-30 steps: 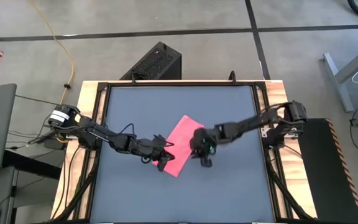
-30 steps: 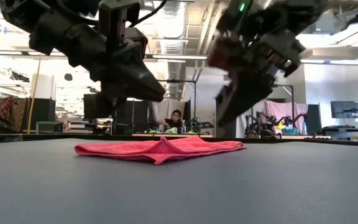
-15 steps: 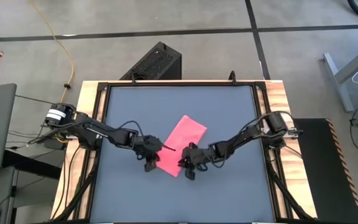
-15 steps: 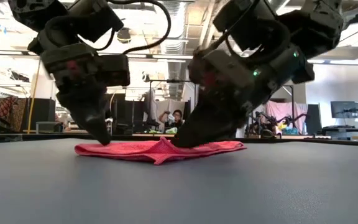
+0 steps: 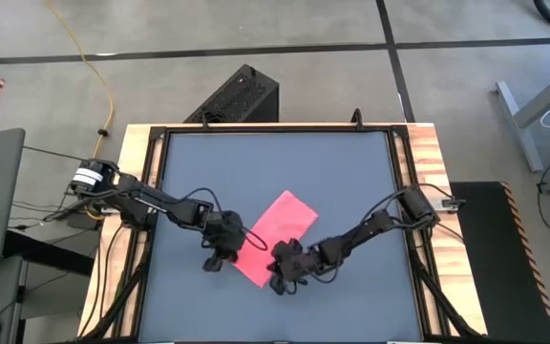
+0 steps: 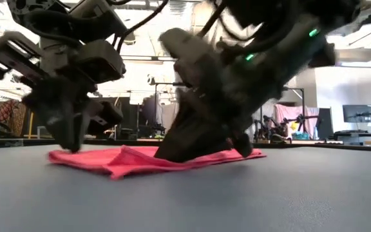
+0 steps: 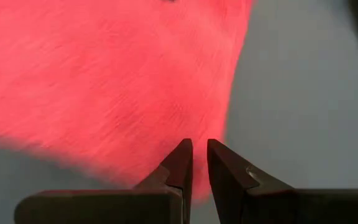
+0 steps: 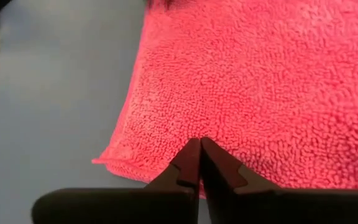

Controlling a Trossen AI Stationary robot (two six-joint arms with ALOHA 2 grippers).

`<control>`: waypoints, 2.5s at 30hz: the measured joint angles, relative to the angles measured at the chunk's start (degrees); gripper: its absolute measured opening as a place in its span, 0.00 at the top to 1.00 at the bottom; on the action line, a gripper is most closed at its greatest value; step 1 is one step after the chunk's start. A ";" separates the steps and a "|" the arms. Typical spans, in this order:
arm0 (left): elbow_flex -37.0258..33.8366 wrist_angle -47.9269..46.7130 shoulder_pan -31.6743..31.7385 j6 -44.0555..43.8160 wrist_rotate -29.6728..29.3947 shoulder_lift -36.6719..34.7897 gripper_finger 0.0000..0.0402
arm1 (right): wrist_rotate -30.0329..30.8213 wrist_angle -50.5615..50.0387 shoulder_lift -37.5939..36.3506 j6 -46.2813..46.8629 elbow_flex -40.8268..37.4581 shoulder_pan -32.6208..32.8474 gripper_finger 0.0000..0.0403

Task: Roll towel
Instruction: Fold the pink towel

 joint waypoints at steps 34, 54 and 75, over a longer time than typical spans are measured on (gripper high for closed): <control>30.80 -2.95 19.93 1.35 -3.71 28.05 1.00 | -3.39 -18.79 -15.90 -0.93 -5.47 4.76 0.93; 30.73 -3.30 25.35 -1.06 -6.55 27.77 1.00 | 3.51 -22.70 -16.06 15.37 -5.41 12.31 0.93; 30.75 -6.40 25.27 -1.02 -4.44 27.68 1.00 | 2.92 -18.81 -17.22 17.19 -5.34 16.35 0.93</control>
